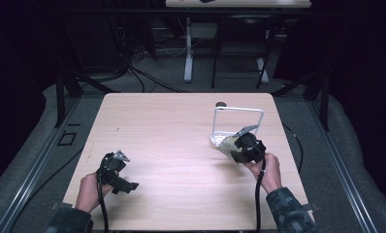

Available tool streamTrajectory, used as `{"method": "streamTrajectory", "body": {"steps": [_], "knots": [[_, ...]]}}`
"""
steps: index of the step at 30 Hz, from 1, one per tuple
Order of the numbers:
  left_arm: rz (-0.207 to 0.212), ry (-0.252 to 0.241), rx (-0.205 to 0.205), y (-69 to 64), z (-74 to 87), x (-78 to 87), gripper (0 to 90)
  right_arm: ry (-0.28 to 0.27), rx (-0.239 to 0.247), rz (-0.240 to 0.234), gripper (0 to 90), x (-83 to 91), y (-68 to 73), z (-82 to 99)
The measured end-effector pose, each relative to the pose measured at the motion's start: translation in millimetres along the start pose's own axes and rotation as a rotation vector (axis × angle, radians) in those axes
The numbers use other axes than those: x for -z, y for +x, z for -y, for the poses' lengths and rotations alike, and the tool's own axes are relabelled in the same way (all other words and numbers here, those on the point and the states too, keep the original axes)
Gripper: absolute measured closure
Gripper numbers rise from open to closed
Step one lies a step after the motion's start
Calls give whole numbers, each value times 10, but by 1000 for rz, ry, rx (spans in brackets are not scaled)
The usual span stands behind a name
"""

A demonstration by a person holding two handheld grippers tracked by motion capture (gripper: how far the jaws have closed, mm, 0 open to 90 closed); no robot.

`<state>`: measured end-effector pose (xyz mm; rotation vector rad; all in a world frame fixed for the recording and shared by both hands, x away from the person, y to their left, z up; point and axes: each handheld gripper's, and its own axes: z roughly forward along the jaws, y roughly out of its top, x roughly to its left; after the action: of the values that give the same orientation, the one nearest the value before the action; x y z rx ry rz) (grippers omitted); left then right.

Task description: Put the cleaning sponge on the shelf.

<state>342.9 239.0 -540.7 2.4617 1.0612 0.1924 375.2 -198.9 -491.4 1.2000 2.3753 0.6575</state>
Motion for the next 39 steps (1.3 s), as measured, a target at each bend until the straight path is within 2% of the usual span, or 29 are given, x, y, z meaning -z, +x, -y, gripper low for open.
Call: {"method": "streamTrajectory", "body": {"steps": [2,10,15,22,32,33,39], "knots": [[0,-1,0,0,1,3,25,-13,-18,5,551,-3,-49,-9],[-1,0,0,-1,0,0,25,-36,-39,37,549,-38,-130,-93],[-1,0,0,-1,0,0,25,-43,-29,72,549,-90,-130,-142],[0,0,-1,1,1,0,25,-74,-60,73,547,-154,-185,-233],[0,3,-3,0,0,1,25,-67,-63,105,538,-295,-229,-311],[0,3,-3,0,0,1,25,-64,-81,93,535,-325,-247,-324],[-1,4,-5,2,3,3,25,-64,-103,97,527,-406,-278,-361]]}}
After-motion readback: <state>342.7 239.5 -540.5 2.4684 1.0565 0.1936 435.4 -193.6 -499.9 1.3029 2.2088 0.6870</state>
